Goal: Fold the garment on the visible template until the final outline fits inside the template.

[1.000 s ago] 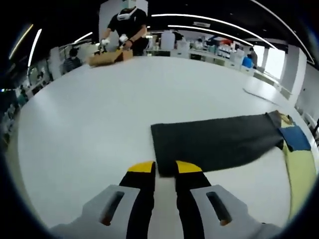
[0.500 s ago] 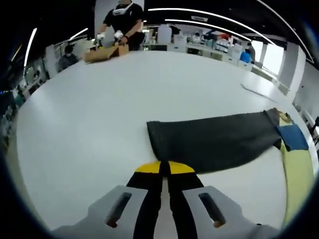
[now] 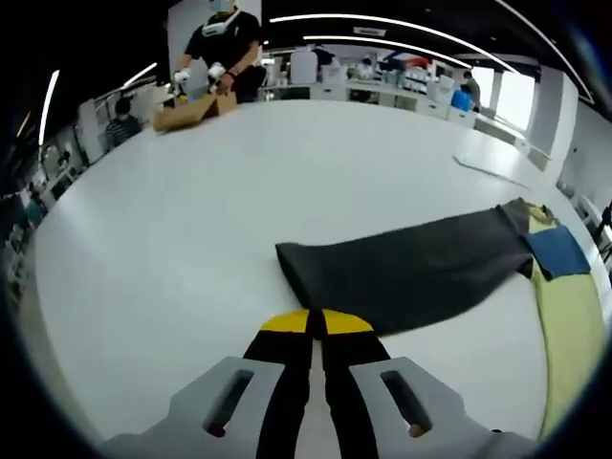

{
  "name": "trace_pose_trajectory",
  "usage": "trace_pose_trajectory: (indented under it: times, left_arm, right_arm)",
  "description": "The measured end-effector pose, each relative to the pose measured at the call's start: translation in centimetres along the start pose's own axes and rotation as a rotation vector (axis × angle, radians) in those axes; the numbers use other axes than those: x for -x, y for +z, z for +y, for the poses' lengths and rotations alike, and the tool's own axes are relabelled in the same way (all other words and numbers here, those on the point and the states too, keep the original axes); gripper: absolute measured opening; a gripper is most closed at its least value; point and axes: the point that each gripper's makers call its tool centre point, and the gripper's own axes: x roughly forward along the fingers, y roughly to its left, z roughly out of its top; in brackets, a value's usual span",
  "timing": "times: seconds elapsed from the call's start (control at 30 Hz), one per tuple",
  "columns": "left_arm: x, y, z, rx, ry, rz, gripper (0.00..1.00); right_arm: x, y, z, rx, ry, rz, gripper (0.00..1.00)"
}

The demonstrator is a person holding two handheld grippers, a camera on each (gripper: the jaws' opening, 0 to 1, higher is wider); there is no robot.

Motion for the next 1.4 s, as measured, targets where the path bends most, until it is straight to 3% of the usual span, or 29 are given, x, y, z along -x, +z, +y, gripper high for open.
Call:
trace_pose_trajectory:
  times: [0.33,0.73,1.4]
  left_arm:
    - [1.1,2.1,-1.8,-0.015,-0.043,-0.042,0.0]
    - [1.7,3.7,-4.2,-0.101,-0.084,-0.062,0.0]
    - [2.6,7.3,-10.5,-0.1,-0.245,-0.149,0.0]
  right_arm:
    - [-0.2,0.2,0.5,0.003,0.016,-0.015,0.99]
    - [-0.2,0.6,0.8,0.013,0.028,-0.023,0.99]
    - [-0.4,1.0,1.5,0.023,0.047,-0.034,0.99]
